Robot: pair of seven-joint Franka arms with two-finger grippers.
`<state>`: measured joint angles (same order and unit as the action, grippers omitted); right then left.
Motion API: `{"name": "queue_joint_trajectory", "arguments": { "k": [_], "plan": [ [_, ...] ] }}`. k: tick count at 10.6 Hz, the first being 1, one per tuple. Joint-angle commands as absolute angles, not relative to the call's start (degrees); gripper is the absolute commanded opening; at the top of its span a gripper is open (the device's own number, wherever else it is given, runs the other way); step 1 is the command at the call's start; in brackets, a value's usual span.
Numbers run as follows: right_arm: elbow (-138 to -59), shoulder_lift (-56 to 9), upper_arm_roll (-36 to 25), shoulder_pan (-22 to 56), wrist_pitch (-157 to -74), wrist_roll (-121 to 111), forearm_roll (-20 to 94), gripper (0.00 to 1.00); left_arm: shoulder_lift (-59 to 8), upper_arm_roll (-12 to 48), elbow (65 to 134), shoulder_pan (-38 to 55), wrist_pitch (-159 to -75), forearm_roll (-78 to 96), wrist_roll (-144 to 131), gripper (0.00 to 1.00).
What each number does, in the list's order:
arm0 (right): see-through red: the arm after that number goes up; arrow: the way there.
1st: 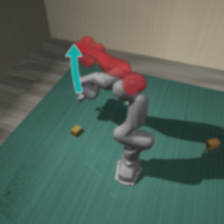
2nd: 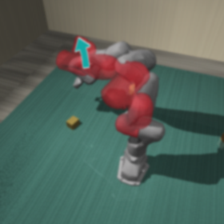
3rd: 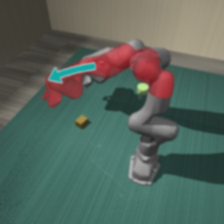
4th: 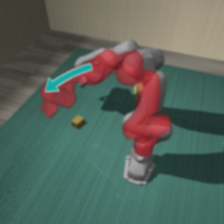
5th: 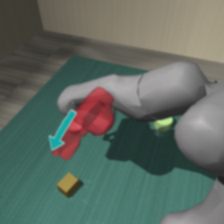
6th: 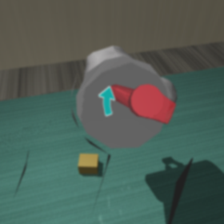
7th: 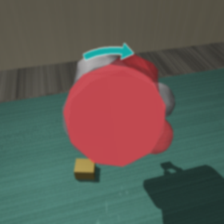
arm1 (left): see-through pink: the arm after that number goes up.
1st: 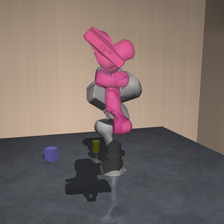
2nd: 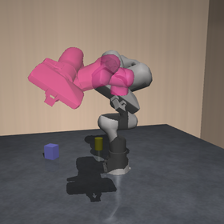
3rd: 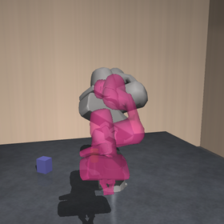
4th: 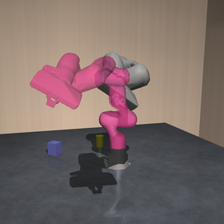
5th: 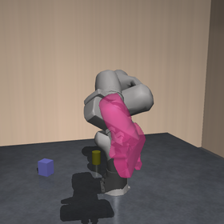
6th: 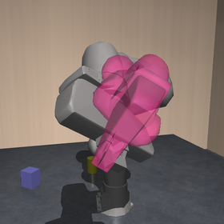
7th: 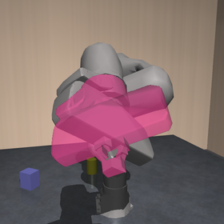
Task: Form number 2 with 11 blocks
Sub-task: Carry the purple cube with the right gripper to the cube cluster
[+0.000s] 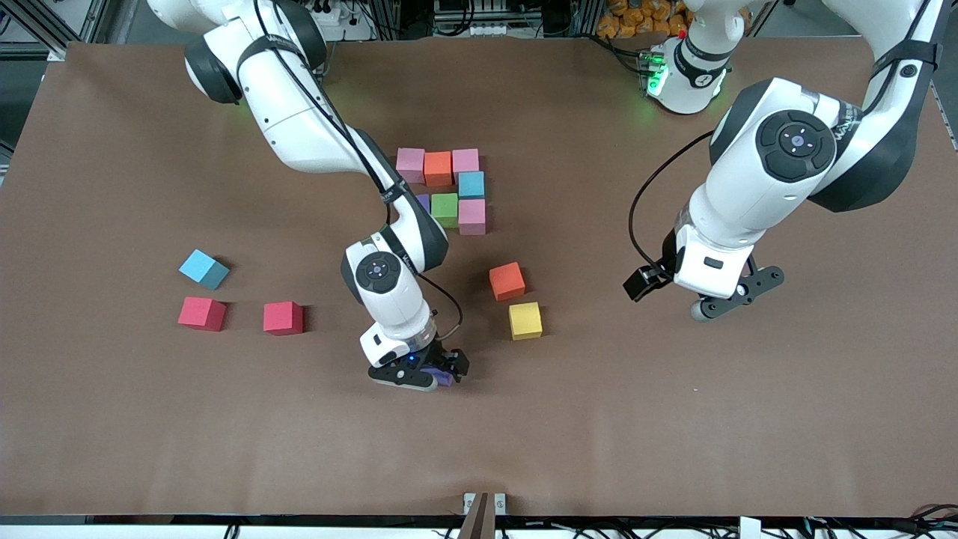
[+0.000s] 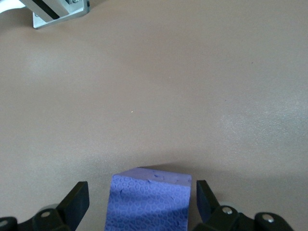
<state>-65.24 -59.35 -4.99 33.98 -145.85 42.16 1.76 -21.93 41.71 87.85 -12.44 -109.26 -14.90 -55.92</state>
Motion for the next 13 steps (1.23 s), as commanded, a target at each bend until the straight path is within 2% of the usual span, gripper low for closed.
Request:
{"name": "queue_joint_trajectory", "arguments": {
  "k": [1, 2, 3, 6, 8, 10, 13],
  "plan": [
    [-63.81, -60.56, -5.8, 34.54, -145.55, 43.77, -1.23, 0.41, -21.71, 42.19, 87.71, -12.66, -108.28, -16.17, -55.11, 1.0],
    [-64.24, -60.56, -5.71, 34.63, -145.55, 43.77, -1.23, 0.08, -21.71, 42.19, 87.8, -12.66, -108.28, -16.17, -55.19, 1.0],
    [-64.34, -60.47, -5.71, 34.63, -145.46, 43.77, -1.23, 0.0, -21.71, 42.19, 87.72, -12.66, -108.28, -16.17, -55.2, 1.0],
    [-65.99, -58.38, -5.71, 34.89, -144.76, 42.8, -0.88, 0.0, -21.71, 42.19, 87.71, -12.74, -108.28, -16.17, -55.11, 1.0],
    [-71.87, -53.55, -5.19, 34.72, -144.67, 39.14, -0.45, 0.0, -21.71, 42.19, 87.71, -12.74, -108.28, -16.17, -55.11, 1.0],
    [-78.89, -48.19, -2.13, 34.28, -144.49, 38.23, -0.7, 0.0, -21.71, 42.19, 87.8, -12.74, -108.28, -16.17, -55.11, 1.0],
    [-92.76, -39.41, 1.48, 33.32, -144.84, 33.51, -0.79, 0.0, -21.71, 42.19, 87.8, -12.74, -108.28, -16.17, -55.11, 1.0]
  ]
}}
